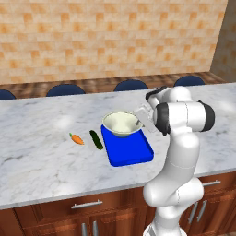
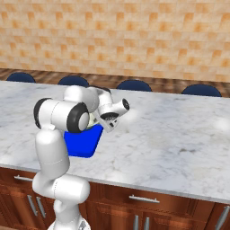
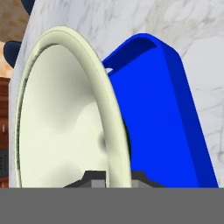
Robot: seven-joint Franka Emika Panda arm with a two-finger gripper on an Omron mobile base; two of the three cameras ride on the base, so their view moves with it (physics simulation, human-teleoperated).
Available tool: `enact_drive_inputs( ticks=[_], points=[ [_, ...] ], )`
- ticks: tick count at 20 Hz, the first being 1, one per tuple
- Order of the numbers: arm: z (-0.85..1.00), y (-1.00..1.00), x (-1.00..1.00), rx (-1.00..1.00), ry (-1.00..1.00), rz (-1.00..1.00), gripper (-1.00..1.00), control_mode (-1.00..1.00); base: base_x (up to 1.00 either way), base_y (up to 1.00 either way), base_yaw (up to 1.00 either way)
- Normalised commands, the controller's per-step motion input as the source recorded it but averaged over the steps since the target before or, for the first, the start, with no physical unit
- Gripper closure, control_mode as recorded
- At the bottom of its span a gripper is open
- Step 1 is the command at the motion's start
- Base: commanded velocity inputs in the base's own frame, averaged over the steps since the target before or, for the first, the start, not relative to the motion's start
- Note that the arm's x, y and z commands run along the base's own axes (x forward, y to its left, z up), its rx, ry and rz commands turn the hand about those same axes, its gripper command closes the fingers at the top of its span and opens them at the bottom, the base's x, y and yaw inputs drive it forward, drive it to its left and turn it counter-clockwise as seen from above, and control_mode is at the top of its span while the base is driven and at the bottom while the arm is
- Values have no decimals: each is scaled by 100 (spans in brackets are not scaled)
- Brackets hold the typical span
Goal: Place the two vegetables and bowl onto the tray for setting up a vegetable dip station.
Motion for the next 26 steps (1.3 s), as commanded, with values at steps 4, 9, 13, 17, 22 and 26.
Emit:
enact_drive_inputs(
  ticks=[4, 9, 13, 17, 22, 26],
  points=[
    [-6, 0, 0, 0, 0, 0, 100, -100, 0, 0, 0],
    [-6, 0, 0, 0, 0, 0, 100, -100, 0, 0, 0],
    [-8, 0, 0, 0, 0, 0, 100, -100, 0, 0, 0],
    [-8, 0, 0, 0, 0, 0, 100, -100, 0, 0, 0],
    [-3, 0, 0, 0, 0, 0, 100, -100, 0, 0, 0],
    [0, 0, 0, 0, 0, 0, -100, -100, 0, 0, 0]
  ],
)
